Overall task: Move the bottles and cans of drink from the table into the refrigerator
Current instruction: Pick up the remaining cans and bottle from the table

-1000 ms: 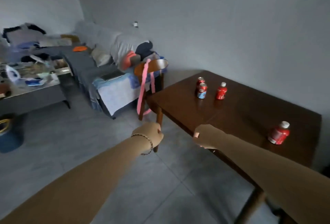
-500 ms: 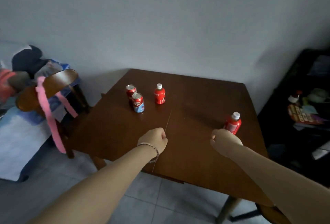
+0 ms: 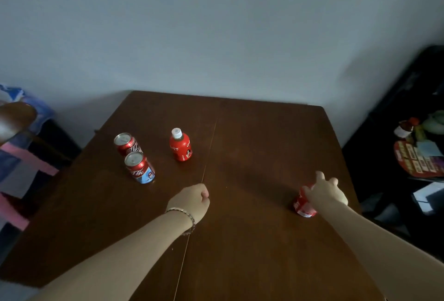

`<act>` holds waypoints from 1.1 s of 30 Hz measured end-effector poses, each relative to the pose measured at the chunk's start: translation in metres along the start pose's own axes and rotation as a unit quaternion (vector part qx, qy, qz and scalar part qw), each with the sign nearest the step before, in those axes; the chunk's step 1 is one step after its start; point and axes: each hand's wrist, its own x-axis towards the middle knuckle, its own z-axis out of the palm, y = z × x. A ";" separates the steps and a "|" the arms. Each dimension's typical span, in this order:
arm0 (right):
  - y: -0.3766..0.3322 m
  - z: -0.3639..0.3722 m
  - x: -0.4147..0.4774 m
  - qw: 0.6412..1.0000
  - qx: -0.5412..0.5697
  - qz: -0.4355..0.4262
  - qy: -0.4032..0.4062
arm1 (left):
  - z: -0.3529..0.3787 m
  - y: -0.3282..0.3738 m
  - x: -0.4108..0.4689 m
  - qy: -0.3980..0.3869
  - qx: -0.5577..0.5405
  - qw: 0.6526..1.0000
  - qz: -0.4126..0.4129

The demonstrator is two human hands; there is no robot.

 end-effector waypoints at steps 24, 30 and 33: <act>-0.330 0.019 0.013 0.921 -0.141 -0.363 -0.015 | -0.084 -0.174 0.150 0.237 0.201 0.944 0.106; -0.389 0.028 0.021 0.933 -0.127 -0.314 -0.122 | -0.083 -0.224 0.164 0.159 0.181 0.964 0.112; -0.387 0.039 0.021 0.946 -0.093 -0.280 -0.133 | -0.081 -0.237 0.165 0.101 0.137 0.978 0.122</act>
